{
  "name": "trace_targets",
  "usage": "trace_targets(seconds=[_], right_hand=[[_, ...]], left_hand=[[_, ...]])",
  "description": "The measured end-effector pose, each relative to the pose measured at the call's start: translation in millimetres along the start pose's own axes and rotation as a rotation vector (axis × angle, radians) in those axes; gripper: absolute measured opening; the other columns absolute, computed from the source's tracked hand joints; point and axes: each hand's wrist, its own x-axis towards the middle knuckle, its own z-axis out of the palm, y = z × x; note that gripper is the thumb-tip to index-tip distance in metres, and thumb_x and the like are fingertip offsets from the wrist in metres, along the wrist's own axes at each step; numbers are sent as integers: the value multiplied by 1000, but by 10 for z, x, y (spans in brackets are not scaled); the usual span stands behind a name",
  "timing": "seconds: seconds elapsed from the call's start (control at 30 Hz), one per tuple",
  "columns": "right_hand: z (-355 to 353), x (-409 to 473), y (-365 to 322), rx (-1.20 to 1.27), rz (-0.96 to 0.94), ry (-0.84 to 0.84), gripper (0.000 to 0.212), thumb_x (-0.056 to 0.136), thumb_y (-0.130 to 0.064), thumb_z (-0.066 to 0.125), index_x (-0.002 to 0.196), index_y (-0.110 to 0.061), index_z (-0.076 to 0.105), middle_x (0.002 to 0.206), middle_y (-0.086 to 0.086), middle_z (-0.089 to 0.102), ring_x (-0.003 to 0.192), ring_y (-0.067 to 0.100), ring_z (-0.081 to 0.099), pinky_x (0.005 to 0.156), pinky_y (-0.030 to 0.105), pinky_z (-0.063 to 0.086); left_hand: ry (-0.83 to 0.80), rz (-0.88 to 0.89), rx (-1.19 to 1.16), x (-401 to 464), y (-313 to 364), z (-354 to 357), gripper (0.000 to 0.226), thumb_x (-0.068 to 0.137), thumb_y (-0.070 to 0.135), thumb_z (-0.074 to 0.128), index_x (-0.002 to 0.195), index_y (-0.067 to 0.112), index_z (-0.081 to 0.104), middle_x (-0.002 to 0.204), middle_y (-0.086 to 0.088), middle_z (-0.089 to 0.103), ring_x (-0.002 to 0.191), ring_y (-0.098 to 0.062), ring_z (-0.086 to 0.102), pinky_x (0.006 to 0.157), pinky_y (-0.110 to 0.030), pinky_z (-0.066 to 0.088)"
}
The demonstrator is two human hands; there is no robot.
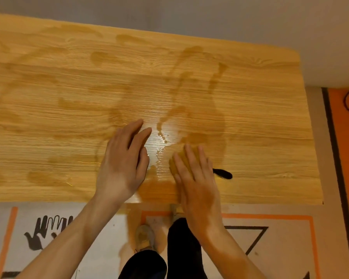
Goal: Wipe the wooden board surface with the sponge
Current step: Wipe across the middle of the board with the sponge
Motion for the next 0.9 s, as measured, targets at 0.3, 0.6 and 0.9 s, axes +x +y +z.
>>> trace_targets(seconds=[0.3, 0.6, 0.9], right_hand=[[-116, 539, 197, 211, 6, 21, 50, 97, -12, 52, 145, -5, 39, 155, 17, 31, 148, 36, 18, 118, 58, 20], [-237, 1162, 113, 252, -67, -89, 44, 104, -18, 35, 147, -12, 38, 160, 8, 21, 150, 29, 5, 123, 48, 12], [-171, 183, -1, 146, -210, -117, 60, 83, -8, 57, 143, -11, 46, 154, 12, 36, 145, 37, 22, 117, 50, 25]], left_hand=[[-28, -30, 46, 28, 17, -26, 42, 95, 10, 53, 136, 5, 58, 146, -15, 51, 133, -29, 49, 111, -53, 39], [-35, -39, 61, -1, 43, -19, 40, 100, 12, 49, 139, 6, 56, 151, -12, 48, 142, -28, 44, 115, -58, 34], [-55, -56, 52, 12, 41, -18, 40, 100, 13, 50, 138, 6, 58, 151, -12, 49, 142, -28, 45, 115, -58, 34]])
